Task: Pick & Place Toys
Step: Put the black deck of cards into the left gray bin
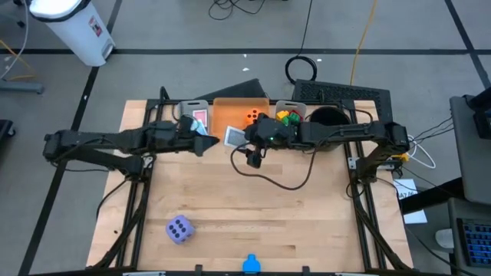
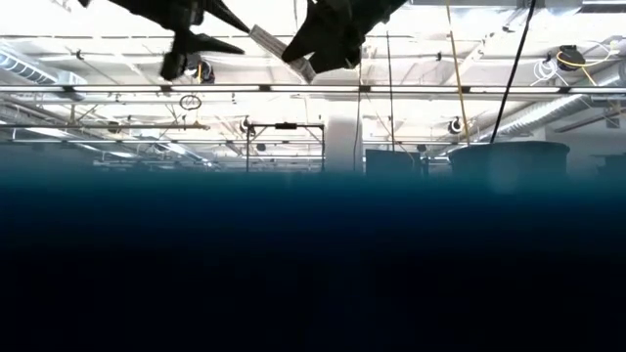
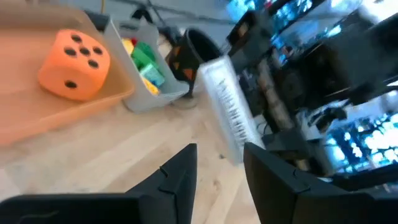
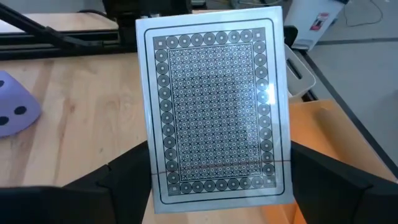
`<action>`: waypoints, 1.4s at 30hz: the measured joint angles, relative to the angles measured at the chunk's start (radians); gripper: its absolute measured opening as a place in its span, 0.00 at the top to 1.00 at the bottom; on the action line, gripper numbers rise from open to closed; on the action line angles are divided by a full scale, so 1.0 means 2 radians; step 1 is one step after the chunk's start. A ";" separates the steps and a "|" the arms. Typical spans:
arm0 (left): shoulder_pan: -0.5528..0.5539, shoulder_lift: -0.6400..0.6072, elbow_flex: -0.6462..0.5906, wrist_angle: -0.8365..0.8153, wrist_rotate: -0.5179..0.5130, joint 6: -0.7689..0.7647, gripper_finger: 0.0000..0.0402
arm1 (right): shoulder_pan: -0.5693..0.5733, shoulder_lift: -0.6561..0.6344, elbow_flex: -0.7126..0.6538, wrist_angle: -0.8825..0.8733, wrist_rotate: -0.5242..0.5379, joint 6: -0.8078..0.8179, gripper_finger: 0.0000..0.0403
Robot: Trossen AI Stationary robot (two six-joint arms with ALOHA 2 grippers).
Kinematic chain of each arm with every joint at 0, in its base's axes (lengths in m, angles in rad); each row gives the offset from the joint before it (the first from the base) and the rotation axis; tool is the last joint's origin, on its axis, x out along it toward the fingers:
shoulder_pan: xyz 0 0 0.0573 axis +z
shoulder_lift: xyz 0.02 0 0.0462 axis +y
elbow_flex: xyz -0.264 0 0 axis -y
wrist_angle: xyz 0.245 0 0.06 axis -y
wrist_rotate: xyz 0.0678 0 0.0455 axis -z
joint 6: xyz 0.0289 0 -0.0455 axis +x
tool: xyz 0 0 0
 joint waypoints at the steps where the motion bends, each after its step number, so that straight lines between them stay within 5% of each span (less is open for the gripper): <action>1: 0.003 0.011 0.000 0.009 0.010 0.002 0.66 | 0.000 0.000 0.000 0.000 0.000 0.000 0.25; 17: 0.038 0.091 0.000 0.130 0.113 -0.004 0.31 | 0.000 0.000 0.000 -0.047 0.002 0.013 0.25; 23: 0.038 0.122 0.000 0.135 0.117 -0.022 0.27 | 0.003 0.000 0.000 -0.043 0.002 0.005 0.25; 29: 0.038 0.147 0.000 0.175 0.122 -0.032 0.35 | 0.010 0.000 0.000 -0.055 0.001 -0.005 0.25; 42: 0.063 0.148 -0.002 0.171 0.156 -0.038 0.79 | 0.009 0.000 0.001 -0.072 0.009 -0.010 0.23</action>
